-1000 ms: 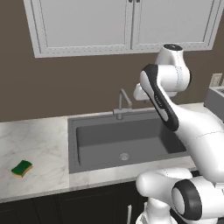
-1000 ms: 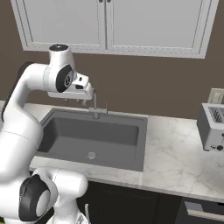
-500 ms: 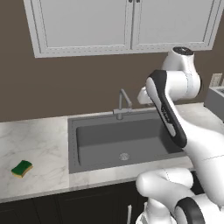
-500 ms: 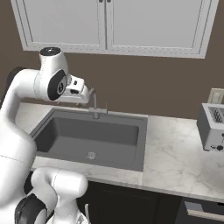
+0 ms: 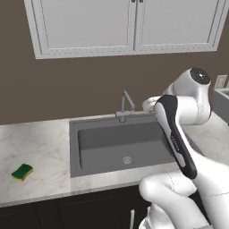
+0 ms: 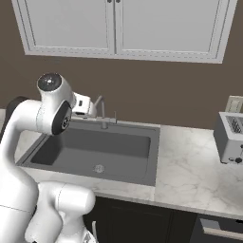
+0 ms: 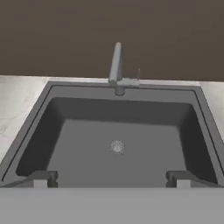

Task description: Soak the sponge with water for a few seconds and then drop it inside the sink.

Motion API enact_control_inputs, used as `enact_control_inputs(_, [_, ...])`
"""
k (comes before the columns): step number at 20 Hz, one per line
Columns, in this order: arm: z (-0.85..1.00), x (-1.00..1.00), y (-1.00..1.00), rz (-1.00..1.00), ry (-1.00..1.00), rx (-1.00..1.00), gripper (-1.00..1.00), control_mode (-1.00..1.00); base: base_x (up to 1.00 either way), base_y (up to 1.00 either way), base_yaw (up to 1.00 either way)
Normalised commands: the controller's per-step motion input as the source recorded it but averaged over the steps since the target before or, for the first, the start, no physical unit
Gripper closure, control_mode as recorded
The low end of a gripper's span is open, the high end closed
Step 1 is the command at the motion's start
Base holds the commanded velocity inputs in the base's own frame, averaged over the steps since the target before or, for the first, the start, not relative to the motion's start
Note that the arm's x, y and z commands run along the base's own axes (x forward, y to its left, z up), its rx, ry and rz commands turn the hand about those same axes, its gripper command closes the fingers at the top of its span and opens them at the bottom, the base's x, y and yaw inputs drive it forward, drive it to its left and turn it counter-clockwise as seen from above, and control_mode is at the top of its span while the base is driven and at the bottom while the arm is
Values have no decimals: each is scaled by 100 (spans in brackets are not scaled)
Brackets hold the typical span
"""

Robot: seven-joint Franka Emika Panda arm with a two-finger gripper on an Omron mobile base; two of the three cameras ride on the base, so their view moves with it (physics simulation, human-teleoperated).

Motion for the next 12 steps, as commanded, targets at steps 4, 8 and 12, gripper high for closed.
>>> enact_control_inputs(4, [-19,0,0,2,-41,13,-100,-100,0,0,0])
enact_control_inputs(8, [-6,0,0,6,-38,9,-100,-100,0,0,0])
enact_control_inputs(12, [5,-11,0,8,-23,1,-100,-100,0,0,0])
